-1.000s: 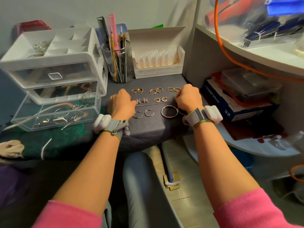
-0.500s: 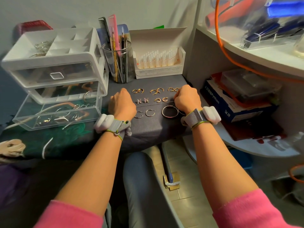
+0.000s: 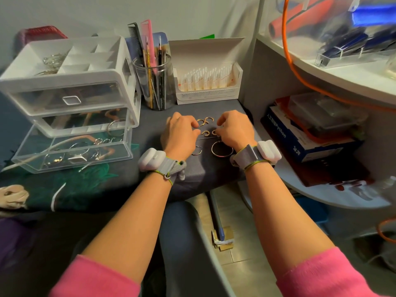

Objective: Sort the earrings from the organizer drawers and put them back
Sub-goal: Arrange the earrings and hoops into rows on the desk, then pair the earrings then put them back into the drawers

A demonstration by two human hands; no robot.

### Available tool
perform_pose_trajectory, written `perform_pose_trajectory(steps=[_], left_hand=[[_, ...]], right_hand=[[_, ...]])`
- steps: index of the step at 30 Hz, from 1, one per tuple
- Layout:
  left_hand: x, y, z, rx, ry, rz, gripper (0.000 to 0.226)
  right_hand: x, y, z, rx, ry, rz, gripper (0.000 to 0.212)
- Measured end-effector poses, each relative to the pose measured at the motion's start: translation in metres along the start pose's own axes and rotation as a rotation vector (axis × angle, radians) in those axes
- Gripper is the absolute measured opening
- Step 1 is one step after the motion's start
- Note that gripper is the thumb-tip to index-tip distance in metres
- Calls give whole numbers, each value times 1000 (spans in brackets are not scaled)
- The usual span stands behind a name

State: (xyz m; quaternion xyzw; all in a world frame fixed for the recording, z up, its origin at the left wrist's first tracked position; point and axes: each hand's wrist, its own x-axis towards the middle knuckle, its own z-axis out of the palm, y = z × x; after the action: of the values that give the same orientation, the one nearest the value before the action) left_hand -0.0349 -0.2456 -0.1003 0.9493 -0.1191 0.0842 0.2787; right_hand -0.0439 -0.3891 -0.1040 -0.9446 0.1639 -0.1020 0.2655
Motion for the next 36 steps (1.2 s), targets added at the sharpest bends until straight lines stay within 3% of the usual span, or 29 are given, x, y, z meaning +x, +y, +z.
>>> perform_pose_trajectory(steps=[11,20,26,36], left_hand=[[11,12,13,157,-118,46,24],[16,14,17,140,-90,51,14],[14,13,19,117,-59,61,7],[12,4,3,-180,68,-48,8]], right_hand=[[4,0,4,-61,-57,-37,19],[5,-2,1,-46,-86,-27,21],[0,-5,-1,0,-78,-35,13],[-4,-7,1,337,10,24,7]])
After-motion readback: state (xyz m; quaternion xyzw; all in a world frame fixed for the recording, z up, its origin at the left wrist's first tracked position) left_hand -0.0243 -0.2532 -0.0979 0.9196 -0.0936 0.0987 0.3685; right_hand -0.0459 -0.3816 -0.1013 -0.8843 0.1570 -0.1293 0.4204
